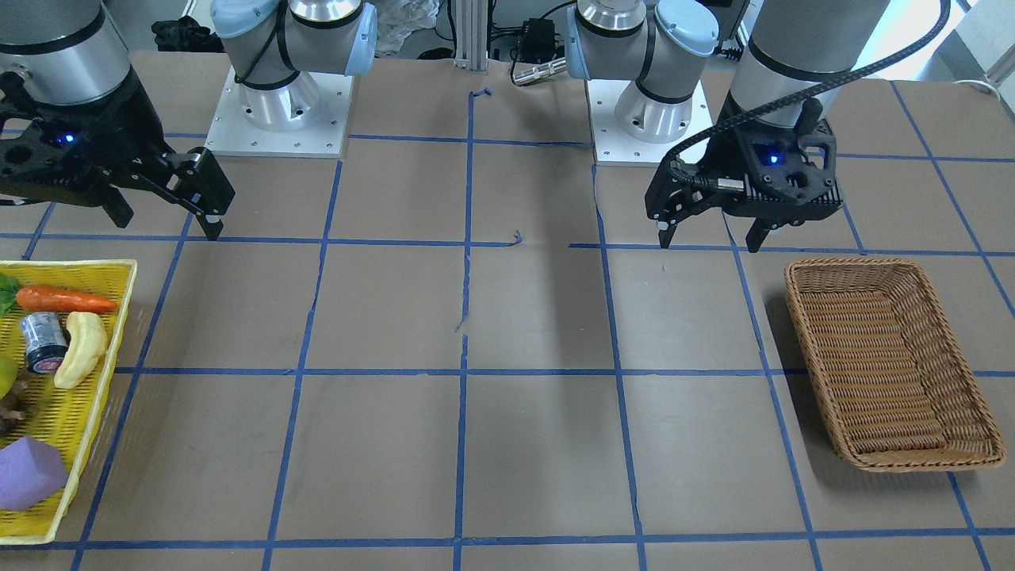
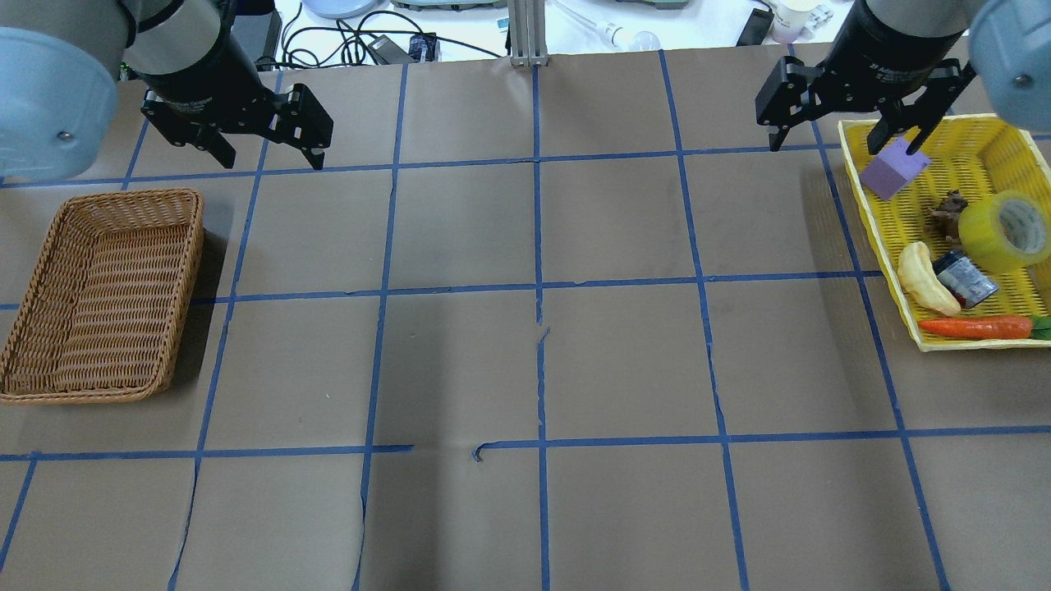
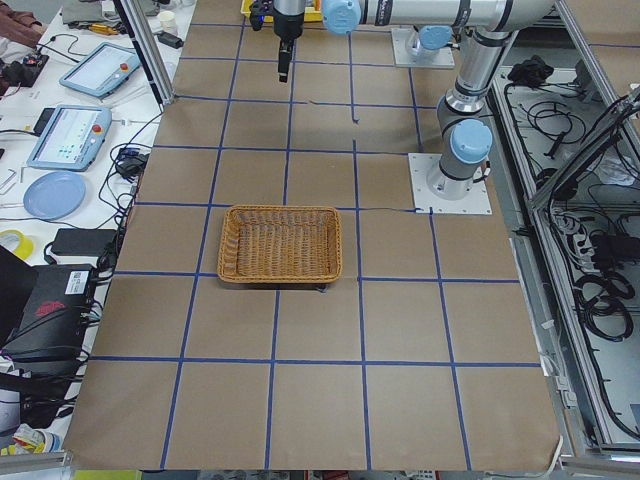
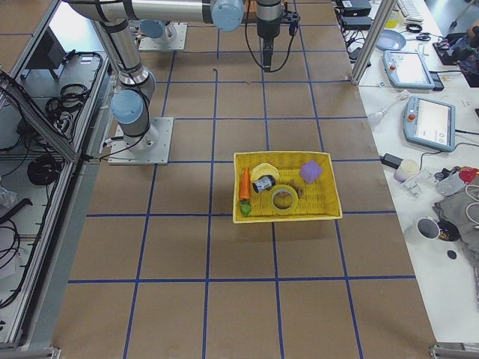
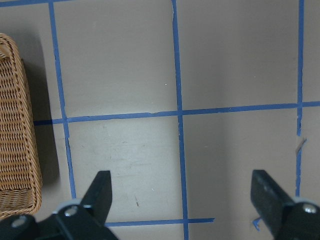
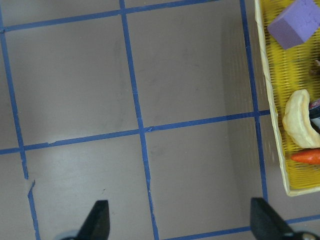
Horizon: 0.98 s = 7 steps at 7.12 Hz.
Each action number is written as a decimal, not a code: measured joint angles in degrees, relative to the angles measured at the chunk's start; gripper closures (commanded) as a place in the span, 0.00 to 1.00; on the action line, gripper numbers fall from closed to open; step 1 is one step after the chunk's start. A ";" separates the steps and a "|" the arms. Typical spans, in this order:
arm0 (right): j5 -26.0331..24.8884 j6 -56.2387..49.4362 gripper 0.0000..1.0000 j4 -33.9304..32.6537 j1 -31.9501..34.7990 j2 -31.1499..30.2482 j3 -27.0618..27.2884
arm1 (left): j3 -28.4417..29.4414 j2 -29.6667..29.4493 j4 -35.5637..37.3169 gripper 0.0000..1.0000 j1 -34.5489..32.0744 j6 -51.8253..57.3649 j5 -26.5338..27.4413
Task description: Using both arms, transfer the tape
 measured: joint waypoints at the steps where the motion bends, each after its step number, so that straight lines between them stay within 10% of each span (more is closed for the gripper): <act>1: -0.30 0.03 0.00 0.66 0.77 0.11 -0.62 | 0.00 -0.02 0.00 0.00 0.00 0.00 0.00; 7: -0.02 0.34 0.00 3.14 1.92 0.45 -2.13 | 0.00 -0.04 0.00 0.00 0.00 -0.04 -0.02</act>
